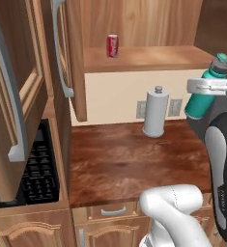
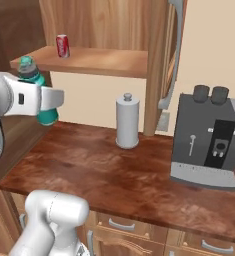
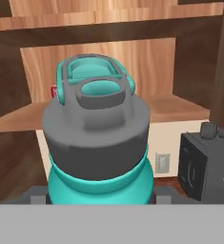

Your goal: Sort all alcoholic drinks to one cabinet, and non-alcoholic drinks to the other.

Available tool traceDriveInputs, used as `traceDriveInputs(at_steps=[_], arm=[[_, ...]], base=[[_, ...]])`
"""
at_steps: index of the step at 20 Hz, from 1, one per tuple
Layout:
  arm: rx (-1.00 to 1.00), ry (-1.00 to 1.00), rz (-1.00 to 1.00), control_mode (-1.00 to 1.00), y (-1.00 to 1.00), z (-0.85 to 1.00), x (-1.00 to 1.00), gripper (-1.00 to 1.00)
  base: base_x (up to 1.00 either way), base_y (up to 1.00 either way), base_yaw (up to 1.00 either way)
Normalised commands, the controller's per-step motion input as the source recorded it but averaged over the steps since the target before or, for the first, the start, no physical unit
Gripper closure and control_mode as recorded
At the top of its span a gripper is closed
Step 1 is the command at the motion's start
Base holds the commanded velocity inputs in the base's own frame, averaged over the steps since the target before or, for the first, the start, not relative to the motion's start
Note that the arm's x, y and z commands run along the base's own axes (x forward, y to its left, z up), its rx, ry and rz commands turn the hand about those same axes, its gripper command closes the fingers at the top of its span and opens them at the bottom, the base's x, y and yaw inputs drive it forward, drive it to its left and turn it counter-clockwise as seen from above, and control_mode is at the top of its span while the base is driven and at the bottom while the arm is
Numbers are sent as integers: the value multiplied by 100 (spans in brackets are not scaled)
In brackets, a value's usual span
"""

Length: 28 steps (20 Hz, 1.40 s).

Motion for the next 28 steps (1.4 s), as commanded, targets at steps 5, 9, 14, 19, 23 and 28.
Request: traceDriveInputs(at_steps=[5, 9, 14, 19, 23, 28], arm=[[0, -8, 0, -100, 0, 44, 2, 100], [0, -18, 0, -100, -1, 22, 29, 100], [0, -11, 0, -100, -1, 12, 62, 100], [0, -3, 0, -100, 0, 0, 92, 100], [0, 0, 0, -100, 0, 3, 80, 100], [0, 0, 0, -100, 0, 13, 68, 100]], base=[[0, 0, 0], [0, 0, 0], [0, 0, 0], [0, 0, 0], [0, 0, 0], [0, 0, 0]])
